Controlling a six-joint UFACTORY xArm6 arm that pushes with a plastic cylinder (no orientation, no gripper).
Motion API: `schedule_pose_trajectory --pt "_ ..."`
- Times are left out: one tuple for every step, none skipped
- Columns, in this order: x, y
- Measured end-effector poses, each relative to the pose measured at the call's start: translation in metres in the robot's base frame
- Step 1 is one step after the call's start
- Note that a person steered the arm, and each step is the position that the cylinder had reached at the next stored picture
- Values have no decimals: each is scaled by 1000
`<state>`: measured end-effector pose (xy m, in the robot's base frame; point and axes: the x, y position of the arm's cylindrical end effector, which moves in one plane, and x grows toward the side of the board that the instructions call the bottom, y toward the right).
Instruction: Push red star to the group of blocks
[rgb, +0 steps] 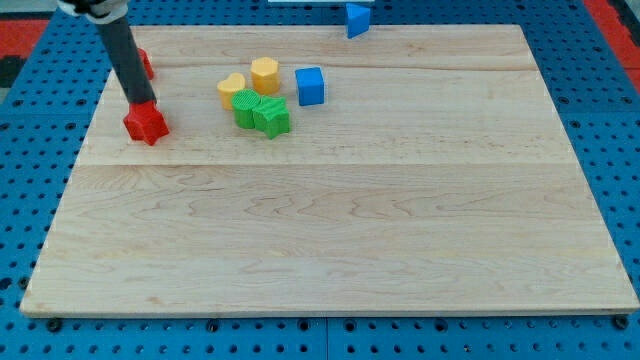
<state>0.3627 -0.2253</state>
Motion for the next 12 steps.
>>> schedule_pose_trajectory --pt "38 3" --pt "68 26" --pt "86 -4" --pt "117 0" --pt "121 60" --pt "114 155" --pt "122 200" --pt "132 228" --pt "142 248" --pt "144 215" --pt "154 110" --pt "153 17"
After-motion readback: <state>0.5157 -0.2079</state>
